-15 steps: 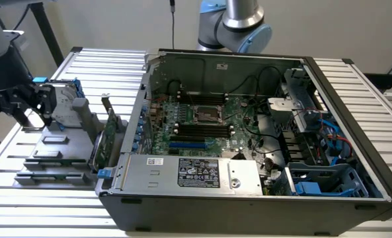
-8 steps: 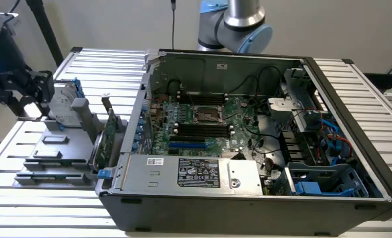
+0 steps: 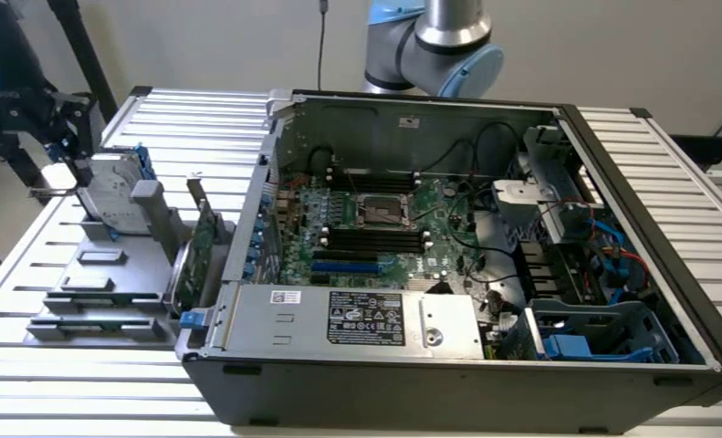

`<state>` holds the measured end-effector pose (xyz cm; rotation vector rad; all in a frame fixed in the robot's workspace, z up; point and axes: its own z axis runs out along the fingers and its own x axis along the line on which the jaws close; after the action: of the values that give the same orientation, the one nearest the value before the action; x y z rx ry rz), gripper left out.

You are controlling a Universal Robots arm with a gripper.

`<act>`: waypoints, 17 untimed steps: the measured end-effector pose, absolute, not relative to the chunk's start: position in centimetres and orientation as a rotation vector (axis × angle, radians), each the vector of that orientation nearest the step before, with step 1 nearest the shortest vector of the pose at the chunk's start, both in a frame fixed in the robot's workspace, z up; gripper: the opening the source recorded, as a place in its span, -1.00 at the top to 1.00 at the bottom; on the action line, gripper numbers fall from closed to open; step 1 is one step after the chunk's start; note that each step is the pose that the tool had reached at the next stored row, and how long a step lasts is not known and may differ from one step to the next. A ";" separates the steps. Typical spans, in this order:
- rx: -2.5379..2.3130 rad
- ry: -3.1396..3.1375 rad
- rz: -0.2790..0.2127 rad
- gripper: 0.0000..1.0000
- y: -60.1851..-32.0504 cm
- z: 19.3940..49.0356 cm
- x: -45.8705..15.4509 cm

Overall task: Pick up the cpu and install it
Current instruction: 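Pick up the cpu and move it towards the insertion slot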

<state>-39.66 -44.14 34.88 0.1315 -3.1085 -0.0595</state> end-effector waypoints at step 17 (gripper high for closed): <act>0.147 -3.100 -0.095 -0.09 -44.1 42.0 -32.4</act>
<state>-32.38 -44.14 41.96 0.1468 -3.0996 -0.0949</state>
